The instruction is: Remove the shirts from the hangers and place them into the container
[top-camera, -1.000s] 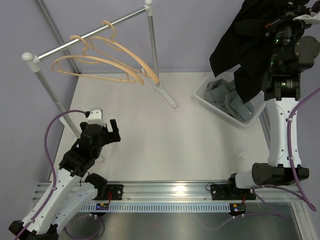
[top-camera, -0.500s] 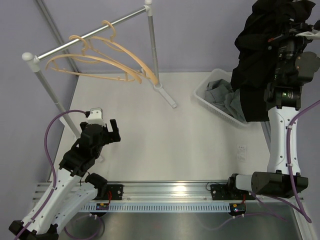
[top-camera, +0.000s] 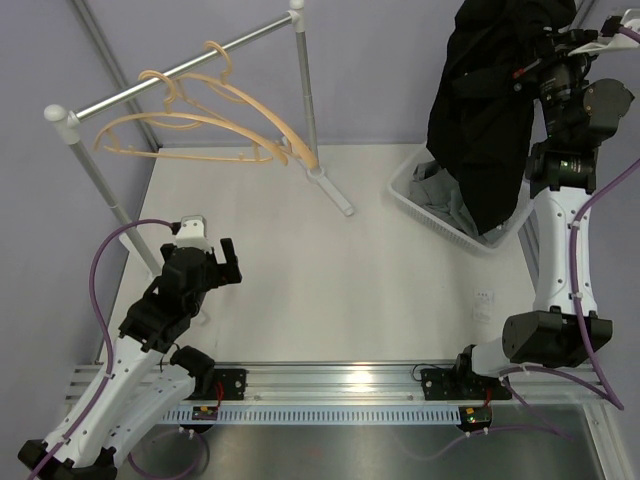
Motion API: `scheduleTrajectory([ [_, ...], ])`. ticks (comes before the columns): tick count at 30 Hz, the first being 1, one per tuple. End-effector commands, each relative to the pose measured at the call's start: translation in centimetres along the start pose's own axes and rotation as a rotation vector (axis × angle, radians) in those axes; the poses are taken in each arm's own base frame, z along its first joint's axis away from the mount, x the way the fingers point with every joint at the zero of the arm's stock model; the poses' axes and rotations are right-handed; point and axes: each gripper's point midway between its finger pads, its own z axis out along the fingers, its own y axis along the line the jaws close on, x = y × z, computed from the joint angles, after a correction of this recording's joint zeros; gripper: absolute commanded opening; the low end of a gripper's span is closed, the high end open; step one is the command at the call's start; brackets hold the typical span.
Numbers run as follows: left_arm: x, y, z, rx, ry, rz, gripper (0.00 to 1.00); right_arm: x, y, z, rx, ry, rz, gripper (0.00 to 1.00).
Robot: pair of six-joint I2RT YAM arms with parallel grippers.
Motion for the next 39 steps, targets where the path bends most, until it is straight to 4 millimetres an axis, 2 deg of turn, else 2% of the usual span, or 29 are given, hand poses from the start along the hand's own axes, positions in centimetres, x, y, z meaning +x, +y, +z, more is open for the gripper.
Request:
scheduleTrajectory([
  [1,-1.0,0.0,0.1,-0.002,-0.040,-0.012,0.99,-1.0,1.3,0.6,-0.080,-0.035,0.007,0.00],
  [2,-1.0,0.0,0.1,-0.002,-0.040,-0.012,0.99,0.2,0.6,0.5,-0.062,-0.016,0.005,0.00],
  [4,-1.0,0.0,0.1,-0.002,-0.040,-0.012,0.99,1.0,-0.3,0.1,-0.018,-0.012,0.006,0.00],
  [5,-1.0,0.0,0.1,0.000,-0.041,-0.011,0.99,2.6,-1.2,-0.2,0.004,0.010,0.004,0.00],
  [6,-1.0,0.0,0.1,0.001,-0.041,-0.011,0.99,3.3,-1.8,-0.5,0.023,0.021,0.007,0.00],
  [7,-1.0,-0.1,0.1,0.002,-0.040,-0.011,0.99,3.1,-1.9,-1.0,0.031,0.018,0.003,0.00],
  [8,-1.1,-0.1,0.1,0.003,-0.041,-0.011,0.99,4.6,-3.0,-1.7,0.060,0.040,0.015,0.00],
  [9,-1.1,-0.1,0.1,0.004,-0.041,-0.010,0.99,4.6,-3.5,-2.3,0.080,0.034,0.016,0.00],
  [10,-1.1,-0.1,0.1,0.004,-0.041,-0.010,0.99,6.2,-4.5,-3.1,0.105,0.057,0.028,0.00],
  [15,-1.0,-0.2,0.0,0.009,-0.040,-0.010,0.99,9.1,-8.5,-6.9,0.236,0.102,0.048,0.00],
  [16,-1.0,-0.2,0.0,0.009,-0.040,-0.008,0.99,10.2,-9.0,-8.1,0.269,0.119,0.066,0.00],
  [18,-1.0,-0.2,0.1,0.010,-0.038,-0.007,0.99,11.2,-10.0,-9.4,0.325,0.131,0.081,0.00],
  [19,-1.0,-0.2,0.0,0.012,-0.039,-0.008,0.99,12.7,-10.5,-10.4,0.356,0.164,0.103,0.00],
  [24,-1.0,-0.3,0.0,0.018,-0.039,-0.010,0.99,16.6,-12.5,-13.4,0.489,0.234,0.170,0.00],
  [27,-1.0,-0.4,0.0,0.023,-0.039,-0.010,0.99,19.3,-13.4,-14.7,0.546,0.333,0.199,0.00],
  [28,-0.9,-0.4,0.0,0.023,-0.038,-0.007,0.99,20.9,-13.9,-15.4,0.580,0.389,0.216,0.00],
  [30,-1.0,-0.4,-0.1,0.025,-0.039,-0.008,0.99,22.7,-14.6,-16.2,0.623,0.456,0.231,0.00],
  [31,-1.0,-0.4,-0.1,0.025,-0.039,-0.008,0.99,24.6,-15.1,-17.0,0.657,0.530,0.253,0.00],
  [33,-1.0,-0.4,-0.1,0.025,-0.040,-0.009,0.99,26.5,-15.6,-18.0,0.688,0.599,0.273,0.00],
  [34,-1.0,-0.4,-0.1,0.025,-0.040,-0.009,0.99,28.6,-16.1,-19.2,0.731,0.667,0.296,0.00],
  [36,-1.0,-0.4,0.0,0.025,-0.039,-0.009,0.99,30.5,-17.0,-20.7,0.797,0.725,0.306,0.00],
  [37,-0.9,-0.4,0.0,0.026,-0.037,-0.007,0.99,32.3,-17.5,-21.9,0.840,0.776,0.322,0.00],
  [39,-0.9,-0.5,0.0,0.028,-0.035,-0.007,0.99,33.7,-18.5,-23.2,0.911,0.825,0.318,0.00],
])
